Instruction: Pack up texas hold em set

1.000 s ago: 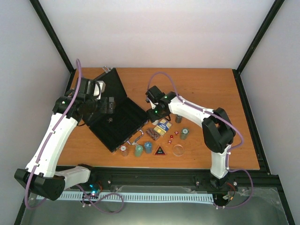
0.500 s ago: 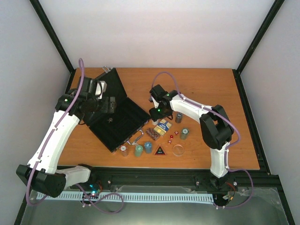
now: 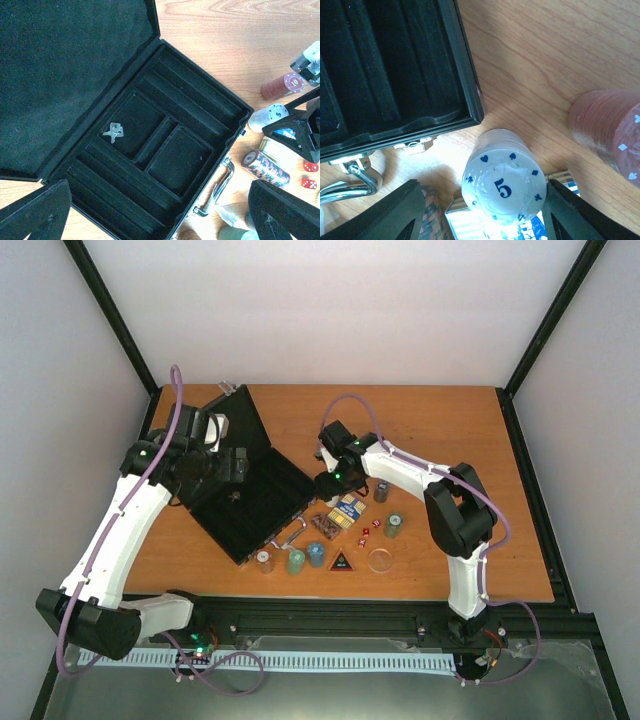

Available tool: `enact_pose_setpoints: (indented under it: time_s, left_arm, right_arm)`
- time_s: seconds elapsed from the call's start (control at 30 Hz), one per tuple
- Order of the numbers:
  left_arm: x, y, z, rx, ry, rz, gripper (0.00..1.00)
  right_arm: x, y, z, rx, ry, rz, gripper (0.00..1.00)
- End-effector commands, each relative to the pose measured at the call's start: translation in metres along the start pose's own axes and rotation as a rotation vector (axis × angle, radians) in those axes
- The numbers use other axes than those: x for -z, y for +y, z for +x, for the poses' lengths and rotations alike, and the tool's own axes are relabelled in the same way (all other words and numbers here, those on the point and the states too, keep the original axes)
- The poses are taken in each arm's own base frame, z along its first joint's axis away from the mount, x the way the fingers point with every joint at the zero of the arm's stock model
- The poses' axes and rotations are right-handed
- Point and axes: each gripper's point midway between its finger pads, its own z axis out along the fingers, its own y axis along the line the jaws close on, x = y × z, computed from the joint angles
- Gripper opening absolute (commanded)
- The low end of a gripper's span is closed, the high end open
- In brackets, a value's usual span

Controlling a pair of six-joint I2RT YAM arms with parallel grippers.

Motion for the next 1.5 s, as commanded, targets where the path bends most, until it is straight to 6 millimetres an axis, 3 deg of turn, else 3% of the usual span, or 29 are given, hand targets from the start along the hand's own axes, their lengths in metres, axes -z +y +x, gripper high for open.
enact_pose_setpoints:
  time_s: [0.0, 0.6, 0.73, 0.9, 1.0, 1.2, 1.27, 1.33, 1.47]
  left_arm:
    - [0.002, -0.003, -0.005, -0.019, -0.023, 0.006, 1.00]
    - [0.001, -0.002, -0.004, -0.019, -0.017, 0.004, 1.00]
    - [0.001, -0.001, -0.002, -0.021, -0.015, 0.001, 1.00]
    - [0.002, 0.000, 0.000, -0.020, -0.016, -0.002, 1.00]
    - [0.003, 0.000, 0.000, -0.020, -0.019, -0.001, 1.00]
    - [0.004, 0.000, 0.003, -0.021, -0.018, 0.001, 1.00]
    - [0.003, 0.000, 0.005, -0.020, -0.020, 0.005, 1.00]
    - [0.000, 0.000, 0.007, -0.019, -0.016, 0.008, 1.00]
    - [-0.004, 0.000, 0.010, -0.022, -0.010, 0.009, 1.00]
  right_arm:
    - [0.009, 0.008, -0.011, 0.034, -0.026, -0.023, 0.66]
    - [-0.012, -0.005, -0.001, 0.030, 0.032, 0.033, 0.65]
    - [-0.012, -0.005, -0.003, 0.025, 0.027, 0.032, 0.50]
    - [-0.001, -0.003, -0.007, 0.028, 0.010, 0.028, 0.24]
    - [0.011, 0.001, -0.009, 0.040, 0.004, 0.021, 0.19]
    - [0.071, 0.025, -0.037, 0.086, -0.116, -0.035, 0.17]
    - [0.082, 0.033, -0.051, 0.097, -0.177, -0.066, 0.17]
    - [0.080, 0.039, -0.065, 0.093, -0.227, -0.100, 0.17]
    - [0.059, 0.051, -0.099, 0.061, -0.323, -0.176, 0.16]
